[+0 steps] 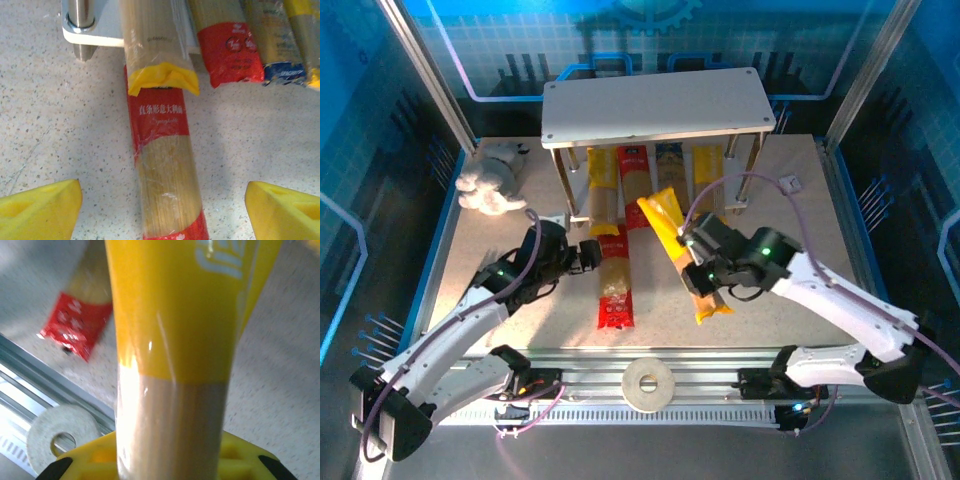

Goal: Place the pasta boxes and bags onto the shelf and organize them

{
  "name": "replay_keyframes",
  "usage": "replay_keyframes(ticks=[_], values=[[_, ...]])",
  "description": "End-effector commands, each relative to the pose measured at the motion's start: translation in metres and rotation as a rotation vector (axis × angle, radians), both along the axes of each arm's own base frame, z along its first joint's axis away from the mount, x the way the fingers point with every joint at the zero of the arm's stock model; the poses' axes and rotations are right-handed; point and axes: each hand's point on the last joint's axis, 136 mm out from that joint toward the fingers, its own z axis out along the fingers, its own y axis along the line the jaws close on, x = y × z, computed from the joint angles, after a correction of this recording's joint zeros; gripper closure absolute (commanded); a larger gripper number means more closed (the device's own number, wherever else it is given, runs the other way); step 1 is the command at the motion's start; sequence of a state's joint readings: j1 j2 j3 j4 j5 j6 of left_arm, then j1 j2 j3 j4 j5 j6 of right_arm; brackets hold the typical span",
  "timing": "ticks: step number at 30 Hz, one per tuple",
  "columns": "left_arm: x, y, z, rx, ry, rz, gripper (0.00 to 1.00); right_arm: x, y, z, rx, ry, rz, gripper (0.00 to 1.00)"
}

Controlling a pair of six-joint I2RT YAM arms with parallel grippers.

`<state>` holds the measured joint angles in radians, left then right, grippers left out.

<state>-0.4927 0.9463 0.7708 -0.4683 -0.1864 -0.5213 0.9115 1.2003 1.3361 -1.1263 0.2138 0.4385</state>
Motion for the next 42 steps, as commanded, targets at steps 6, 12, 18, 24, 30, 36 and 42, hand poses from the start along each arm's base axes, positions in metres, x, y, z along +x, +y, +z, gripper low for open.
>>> replay_keyframes(ticks=[6, 12, 18, 24, 30, 36, 42], values=[[-0.005, 0.002, 0.045, -0.002, -0.071, -0.039, 0.14, 0.024, -0.013, 0.134, 0.18, -0.357, 0.01, 0.94], [-0.004, -0.002, 0.057, -0.012, -0.091, -0.059, 0.14, 0.084, -0.034, 0.218, 0.238, -0.577, -0.138, 0.94], [-0.004, 0.0, 0.054, 0.002, -0.082, -0.059, 0.13, 0.156, -0.042, 0.255, 0.186, -0.701, -0.217, 0.94], [-0.003, 0.002, 0.056, 0.011, -0.085, -0.052, 0.13, 0.215, -0.053, 0.271, 0.11, -0.773, -0.285, 0.94], [-0.002, 0.004, 0.054, 0.022, -0.08, -0.049, 0.13, 0.254, -0.064, 0.268, 0.033, -0.814, -0.351, 0.94], [-0.001, 0.005, 0.051, 0.026, -0.073, -0.042, 0.12, 0.274, -0.074, 0.245, 0.019, -0.754, -0.374, 0.94], [0.002, 0.005, 0.049, 0.022, -0.068, -0.04, 0.12, 0.297, -0.073, 0.221, -0.003, -0.719, -0.381, 0.93]])
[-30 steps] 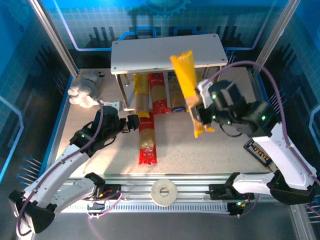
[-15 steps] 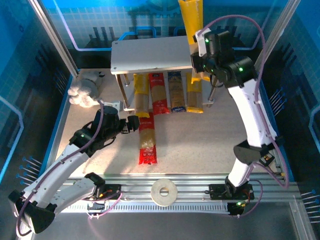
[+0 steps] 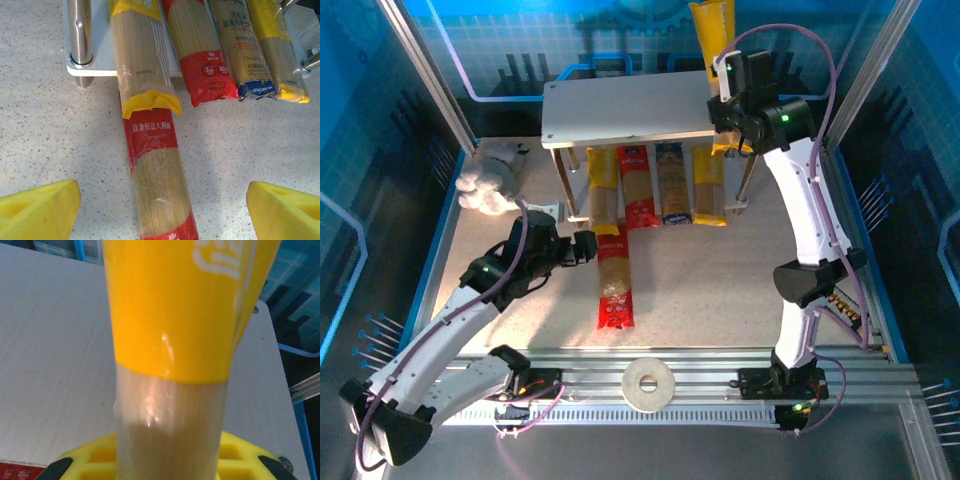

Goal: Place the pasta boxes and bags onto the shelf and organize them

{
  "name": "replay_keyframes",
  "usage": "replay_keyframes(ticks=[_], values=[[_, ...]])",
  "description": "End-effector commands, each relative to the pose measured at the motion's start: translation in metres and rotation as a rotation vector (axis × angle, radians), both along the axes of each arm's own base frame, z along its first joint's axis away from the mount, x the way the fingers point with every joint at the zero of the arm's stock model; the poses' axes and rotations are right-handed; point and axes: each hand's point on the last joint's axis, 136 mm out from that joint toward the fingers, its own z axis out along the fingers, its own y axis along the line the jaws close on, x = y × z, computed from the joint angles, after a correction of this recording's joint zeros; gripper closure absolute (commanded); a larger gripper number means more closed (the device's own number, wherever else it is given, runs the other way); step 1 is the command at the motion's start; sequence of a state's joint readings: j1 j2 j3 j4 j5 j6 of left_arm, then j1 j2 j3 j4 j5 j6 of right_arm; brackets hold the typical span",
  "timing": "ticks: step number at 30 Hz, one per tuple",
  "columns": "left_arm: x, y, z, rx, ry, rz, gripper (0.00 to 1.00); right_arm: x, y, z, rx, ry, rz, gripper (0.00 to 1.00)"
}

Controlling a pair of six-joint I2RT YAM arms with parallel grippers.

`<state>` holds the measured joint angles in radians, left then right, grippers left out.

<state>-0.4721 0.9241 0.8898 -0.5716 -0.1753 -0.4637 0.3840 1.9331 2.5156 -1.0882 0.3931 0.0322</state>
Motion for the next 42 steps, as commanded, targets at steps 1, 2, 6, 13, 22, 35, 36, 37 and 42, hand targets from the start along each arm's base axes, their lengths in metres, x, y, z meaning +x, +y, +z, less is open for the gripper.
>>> replay_keyframes(ticks=[1, 2, 6, 13, 22, 35, 36, 37, 42], values=[[0.003, -0.001, 0.009, 0.006, -0.021, -0.015, 0.12, 0.018, -0.001, 0.041, 0.056, -0.164, -0.019, 0.93], [0.003, 0.0, 0.009, 0.007, -0.019, -0.013, 0.12, 0.021, 0.0, 0.037, 0.056, -0.157, -0.019, 0.93], [0.003, 0.002, 0.009, 0.009, -0.018, -0.009, 0.12, 0.033, 0.003, 0.022, 0.049, -0.133, -0.017, 0.88], [0.001, 0.005, 0.007, 0.01, -0.017, -0.003, 0.12, 0.048, 0.006, -0.006, 0.052, -0.075, -0.027, 0.66], [-0.001, 0.008, 0.004, 0.01, -0.014, 0.005, 0.12, 0.056, 0.006, -0.032, 0.067, -0.012, -0.033, 0.62], [-0.002, 0.01, -0.003, 0.001, -0.002, 0.012, 0.1, 0.04, 0.011, -0.007, 0.171, -0.063, -0.007, 0.18], [-0.002, 0.01, -0.003, 0.001, -0.002, 0.012, 0.1, 0.039, 0.011, -0.002, 0.182, -0.077, -0.005, 0.18], [-0.002, 0.01, -0.004, 0.001, -0.002, 0.012, 0.1, 0.037, 0.011, 0.004, 0.194, -0.096, -0.004, 0.14], [-0.004, 0.006, -0.012, -0.01, 0.004, -0.007, 0.04, 0.02, 0.019, 0.05, 0.297, -0.261, 0.08, 0.0]])
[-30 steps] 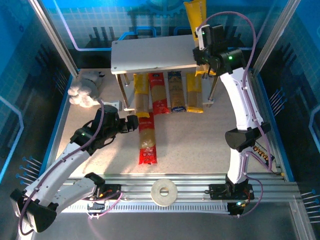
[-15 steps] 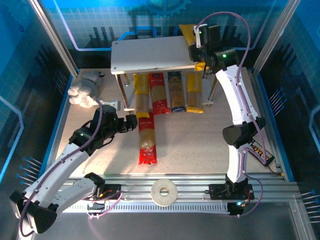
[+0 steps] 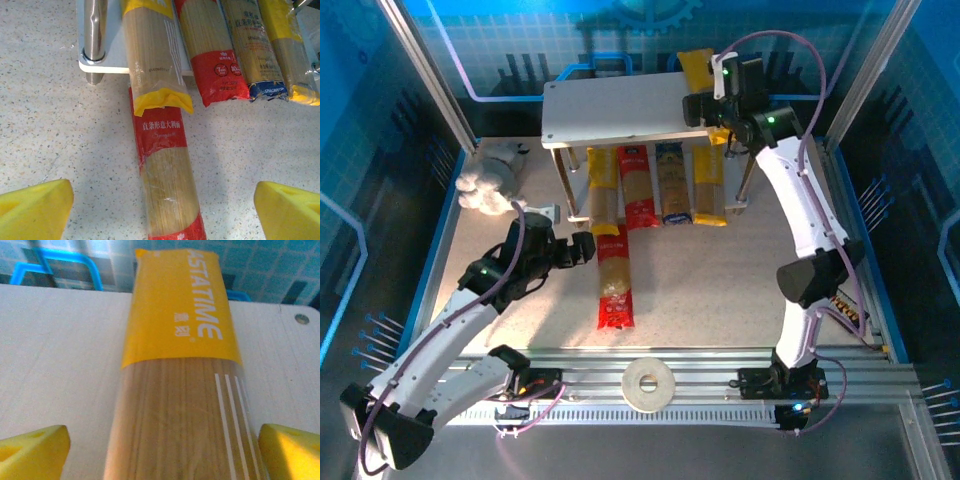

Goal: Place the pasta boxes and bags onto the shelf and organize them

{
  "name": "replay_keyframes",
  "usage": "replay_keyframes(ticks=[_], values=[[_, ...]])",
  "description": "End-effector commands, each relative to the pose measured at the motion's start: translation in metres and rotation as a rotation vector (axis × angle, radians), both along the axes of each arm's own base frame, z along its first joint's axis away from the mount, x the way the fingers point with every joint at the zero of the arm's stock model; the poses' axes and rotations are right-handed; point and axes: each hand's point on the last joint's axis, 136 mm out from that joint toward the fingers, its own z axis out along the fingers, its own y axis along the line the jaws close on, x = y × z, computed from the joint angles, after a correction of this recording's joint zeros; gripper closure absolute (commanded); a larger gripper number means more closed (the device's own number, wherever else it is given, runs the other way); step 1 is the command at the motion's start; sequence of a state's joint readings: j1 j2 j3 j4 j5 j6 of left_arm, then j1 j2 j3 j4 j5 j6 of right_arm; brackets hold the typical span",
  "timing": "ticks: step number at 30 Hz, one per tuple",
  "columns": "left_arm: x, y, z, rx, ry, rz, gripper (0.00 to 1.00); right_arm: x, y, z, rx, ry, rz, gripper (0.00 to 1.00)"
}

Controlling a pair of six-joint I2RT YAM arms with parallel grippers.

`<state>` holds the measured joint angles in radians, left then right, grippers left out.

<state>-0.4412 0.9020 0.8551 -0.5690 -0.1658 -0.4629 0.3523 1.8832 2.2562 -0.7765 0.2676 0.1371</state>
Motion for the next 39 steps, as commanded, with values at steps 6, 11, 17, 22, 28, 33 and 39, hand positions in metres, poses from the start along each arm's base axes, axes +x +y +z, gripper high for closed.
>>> replay_keyframes(ticks=[6, 11, 17, 22, 28, 33, 39], values=[[-0.009, -0.023, -0.035, -0.076, 0.085, -0.102, 0.07, -0.058, -0.01, 0.126, 0.163, -0.352, 0.061, 0.0], [-0.02, -0.039, -0.072, -0.071, 0.172, -0.106, 0.08, -0.117, -0.015, 0.142, 0.186, -0.424, 0.101, 0.0], [-0.027, -0.067, -0.106, 0.006, 0.263, -0.113, 0.08, -0.167, -0.008, 0.13, 0.214, -0.392, 0.192, 0.0], [-0.022, -0.081, -0.129, 0.009, 0.308, -0.088, 0.08, -0.195, 0.015, 0.111, 0.213, -0.306, 0.307, 0.0], [-0.019, -0.083, -0.15, 0.047, 0.367, -0.07, 0.07, -0.227, 0.041, 0.059, 0.21, -0.168, 0.404, 0.0], [-0.012, -0.085, -0.17, 0.096, 0.399, -0.051, 0.04, -0.243, 0.051, 0.036, 0.214, -0.11, 0.44, 0.0], [0.003, -0.091, -0.182, 0.144, 0.401, -0.042, 0.04, -0.25, 0.054, 0.031, 0.226, -0.095, 0.465, 0.0]])
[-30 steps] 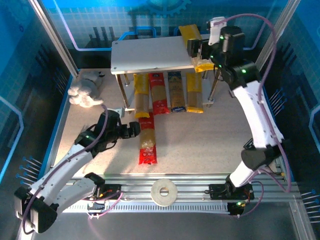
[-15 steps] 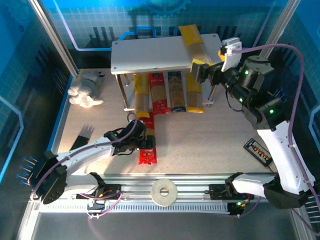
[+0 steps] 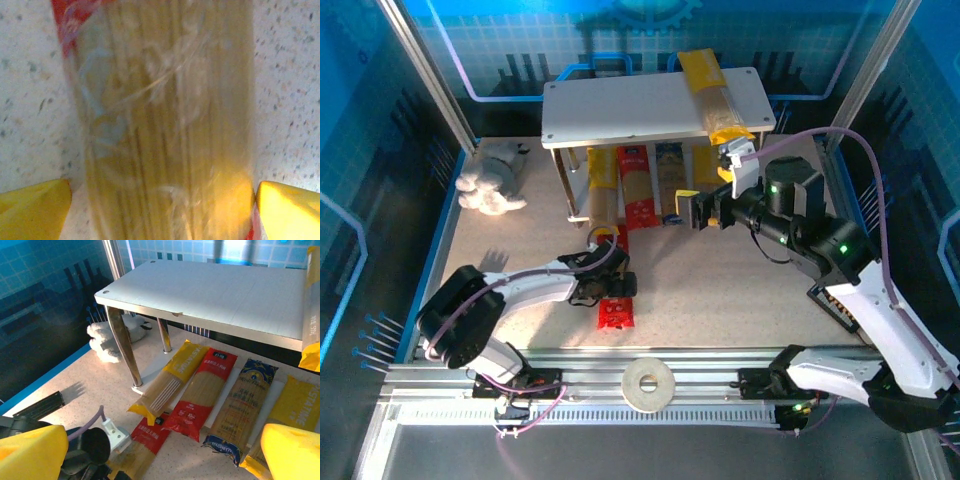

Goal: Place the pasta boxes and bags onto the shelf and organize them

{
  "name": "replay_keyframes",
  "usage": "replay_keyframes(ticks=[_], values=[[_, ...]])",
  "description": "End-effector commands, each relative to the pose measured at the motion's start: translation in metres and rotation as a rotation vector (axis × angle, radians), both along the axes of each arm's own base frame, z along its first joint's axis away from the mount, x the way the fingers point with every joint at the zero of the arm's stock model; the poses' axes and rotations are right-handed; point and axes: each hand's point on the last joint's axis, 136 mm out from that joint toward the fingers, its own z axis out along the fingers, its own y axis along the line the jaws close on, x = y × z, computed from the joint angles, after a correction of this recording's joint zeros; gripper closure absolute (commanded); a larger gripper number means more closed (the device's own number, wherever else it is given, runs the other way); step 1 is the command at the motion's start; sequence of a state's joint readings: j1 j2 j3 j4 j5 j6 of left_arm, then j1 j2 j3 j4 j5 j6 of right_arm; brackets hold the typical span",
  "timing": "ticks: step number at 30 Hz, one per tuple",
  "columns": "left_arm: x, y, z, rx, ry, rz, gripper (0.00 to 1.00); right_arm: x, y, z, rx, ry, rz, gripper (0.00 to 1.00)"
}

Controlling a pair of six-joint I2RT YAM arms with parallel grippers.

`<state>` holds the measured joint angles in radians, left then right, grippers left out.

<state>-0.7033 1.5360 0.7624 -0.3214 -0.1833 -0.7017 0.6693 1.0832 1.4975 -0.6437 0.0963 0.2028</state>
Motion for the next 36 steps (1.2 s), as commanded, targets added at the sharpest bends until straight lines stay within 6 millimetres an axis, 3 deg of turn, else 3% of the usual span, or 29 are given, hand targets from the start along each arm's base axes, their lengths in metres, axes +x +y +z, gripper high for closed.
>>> replay_keyframes(ticks=[1, 5, 9, 12, 17, 19, 21, 30, 33, 36], values=[[0.018, -0.009, 0.004, 0.009, -0.046, 0.007, 0.04, -0.009, 0.002, 0.002, 0.025, 0.002, 0.019, 0.0], [0.02, -0.013, -0.006, 0.014, -0.025, 0.012, 0.12, -0.007, 0.001, -0.002, 0.018, -0.001, 0.013, 0.0], [0.013, -0.012, -0.01, 0.014, 0.006, 0.005, 0.42, -0.006, 0.001, -0.004, 0.01, -0.002, 0.014, 0.0], [0.005, -0.013, -0.009, 0.005, 0.026, -0.017, 0.53, -0.005, 0.001, -0.003, 0.014, -0.009, 0.01, 0.0], [-0.01, -0.015, 0.005, -0.023, 0.035, -0.063, 0.56, -0.006, -0.002, -0.001, 0.023, -0.017, 0.001, 0.0], [-0.02, -0.013, 0.015, -0.019, 0.048, -0.087, 0.64, -0.006, -0.003, -0.001, 0.025, -0.021, -0.004, 0.0], [-0.03, -0.011, 0.026, -0.025, 0.056, -0.104, 0.79, -0.007, -0.004, 0.001, 0.029, -0.026, -0.008, 0.0], [-0.07, 0.001, 0.087, -0.146, 0.032, -0.136, 0.81, -0.005, -0.011, 0.004, 0.029, -0.042, -0.04, 0.0], [-0.081, 0.001, 0.121, -0.206, 0.002, -0.17, 0.81, 0.003, -0.029, 0.002, -0.031, -0.052, -0.145, 0.0], [-0.09, 0.0, 0.171, -0.292, -0.062, -0.214, 0.81, 0.013, -0.061, 0.002, -0.102, -0.074, -0.307, 0.0]])
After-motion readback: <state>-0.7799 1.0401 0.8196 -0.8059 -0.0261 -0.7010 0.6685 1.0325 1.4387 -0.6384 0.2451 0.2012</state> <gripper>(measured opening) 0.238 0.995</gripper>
